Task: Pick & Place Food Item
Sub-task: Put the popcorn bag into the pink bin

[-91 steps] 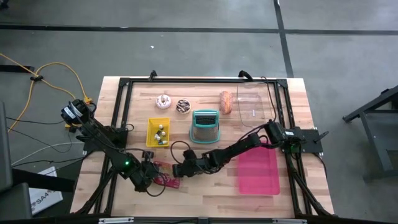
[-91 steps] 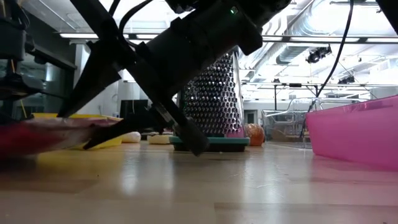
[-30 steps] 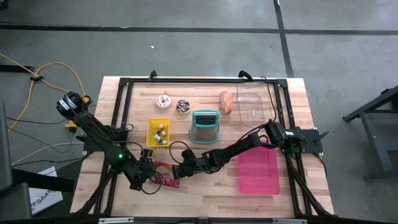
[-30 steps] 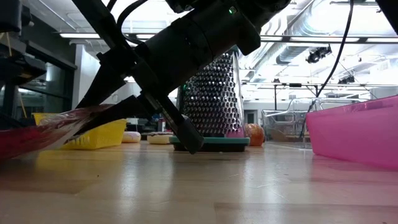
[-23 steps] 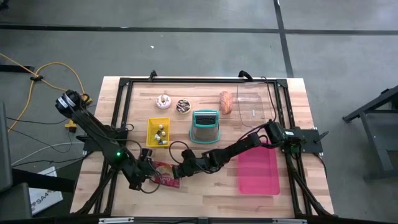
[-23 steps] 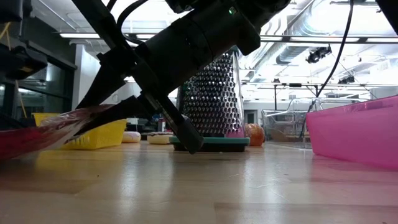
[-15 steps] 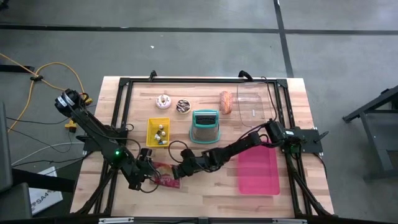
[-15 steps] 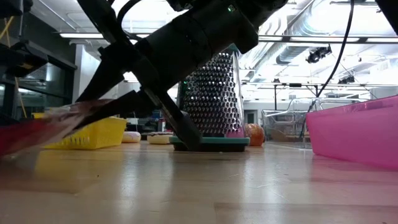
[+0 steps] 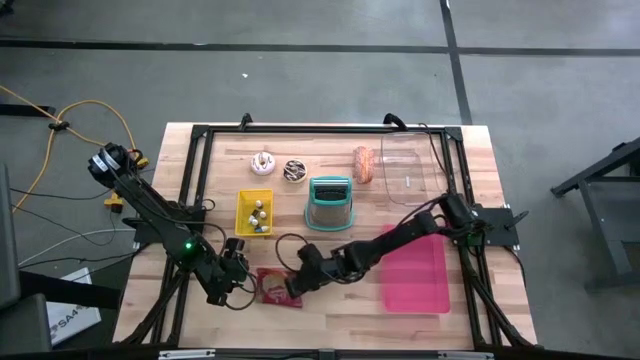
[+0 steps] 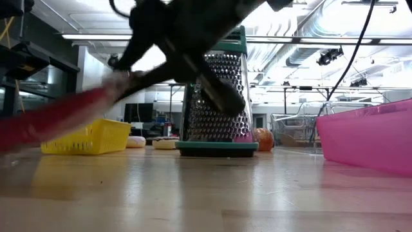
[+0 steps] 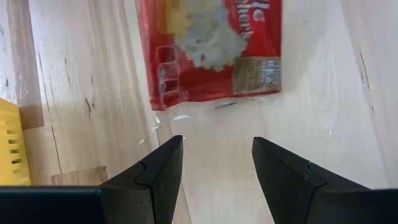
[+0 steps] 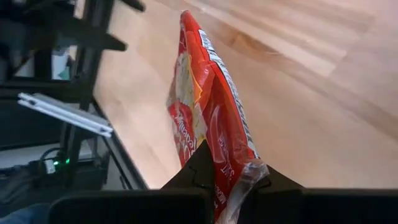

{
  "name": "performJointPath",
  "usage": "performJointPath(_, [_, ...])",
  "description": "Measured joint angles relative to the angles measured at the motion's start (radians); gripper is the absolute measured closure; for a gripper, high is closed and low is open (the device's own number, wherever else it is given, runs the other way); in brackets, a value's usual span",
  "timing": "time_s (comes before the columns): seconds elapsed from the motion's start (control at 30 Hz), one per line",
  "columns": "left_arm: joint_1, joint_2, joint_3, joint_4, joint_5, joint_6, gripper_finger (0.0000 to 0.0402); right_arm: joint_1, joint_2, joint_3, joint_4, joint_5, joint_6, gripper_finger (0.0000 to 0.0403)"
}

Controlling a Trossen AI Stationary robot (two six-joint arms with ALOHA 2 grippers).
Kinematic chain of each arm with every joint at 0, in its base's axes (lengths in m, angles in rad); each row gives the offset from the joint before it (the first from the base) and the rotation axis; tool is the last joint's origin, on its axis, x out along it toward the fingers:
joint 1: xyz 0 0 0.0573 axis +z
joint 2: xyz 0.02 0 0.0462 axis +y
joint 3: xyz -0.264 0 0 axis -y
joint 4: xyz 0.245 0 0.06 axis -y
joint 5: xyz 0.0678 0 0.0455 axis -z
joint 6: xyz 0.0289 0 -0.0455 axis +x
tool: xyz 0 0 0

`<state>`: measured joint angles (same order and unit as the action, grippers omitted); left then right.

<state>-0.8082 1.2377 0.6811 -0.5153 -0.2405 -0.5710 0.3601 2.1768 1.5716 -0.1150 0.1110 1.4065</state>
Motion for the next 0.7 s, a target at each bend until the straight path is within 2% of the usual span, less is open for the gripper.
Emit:
performJointPath(0.17, [0.000,0.000,0.000,0.000,0.000,0.000,0.0213,0.035,-0.060,0.000,-0.074,0.068,-0.020,0.0390])
performJointPath(0.7, [0.000,0.000,0.000,0.019,0.000,-0.003,0.0213,0.119,-0.291,0.000,-0.325,0.399,-0.092,0.0393])
